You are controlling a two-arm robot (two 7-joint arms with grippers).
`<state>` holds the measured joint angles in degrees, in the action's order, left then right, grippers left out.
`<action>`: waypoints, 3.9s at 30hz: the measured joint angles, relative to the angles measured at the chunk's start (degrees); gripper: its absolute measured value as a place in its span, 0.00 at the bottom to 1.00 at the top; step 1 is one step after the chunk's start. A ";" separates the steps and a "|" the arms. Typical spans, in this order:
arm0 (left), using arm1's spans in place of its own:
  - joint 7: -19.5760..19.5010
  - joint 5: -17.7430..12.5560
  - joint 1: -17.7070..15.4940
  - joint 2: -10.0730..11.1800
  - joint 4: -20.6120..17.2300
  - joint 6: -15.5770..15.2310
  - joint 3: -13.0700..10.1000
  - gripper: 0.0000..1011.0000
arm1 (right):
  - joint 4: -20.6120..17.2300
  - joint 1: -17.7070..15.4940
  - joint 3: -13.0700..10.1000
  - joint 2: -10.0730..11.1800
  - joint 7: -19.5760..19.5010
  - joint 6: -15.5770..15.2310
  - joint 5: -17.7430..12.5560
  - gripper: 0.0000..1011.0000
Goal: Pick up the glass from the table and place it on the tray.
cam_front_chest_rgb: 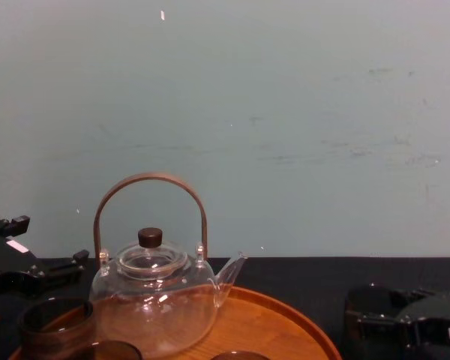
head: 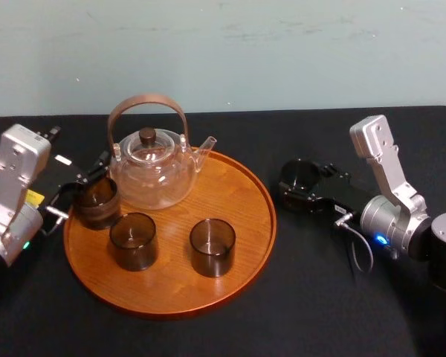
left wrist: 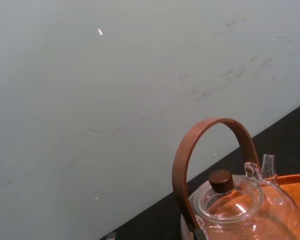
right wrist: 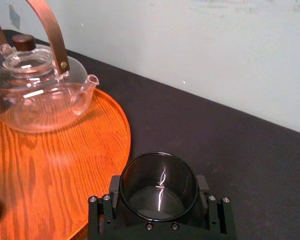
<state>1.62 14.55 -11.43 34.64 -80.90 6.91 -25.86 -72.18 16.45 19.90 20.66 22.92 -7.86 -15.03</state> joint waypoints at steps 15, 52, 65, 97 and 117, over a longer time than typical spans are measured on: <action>0.00 0.00 0.00 0.00 0.00 0.00 0.00 0.99 | -7.52 -2.41 -0.32 1.82 0.27 -0.15 -0.48 0.89; 0.00 0.00 0.00 0.00 0.00 0.00 0.00 0.99 | -7.93 -0.24 3.65 1.04 2.07 0.58 0.39 0.89; 0.00 0.00 0.00 0.00 0.00 0.00 0.00 0.99 | -5.89 1.24 5.22 -0.35 2.16 0.55 0.84 0.89; 0.00 0.00 0.00 0.00 0.00 0.00 0.00 0.99 | -3.08 2.65 7.58 -2.19 2.42 1.26 3.20 0.89; 0.00 0.00 0.00 0.00 0.00 0.00 0.00 0.99 | -2.51 2.74 7.79 -2.40 2.25 1.31 3.83 0.89</action>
<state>1.62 14.55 -11.43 34.65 -80.90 6.91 -25.86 -74.69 19.19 27.69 18.26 25.17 -6.55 -11.21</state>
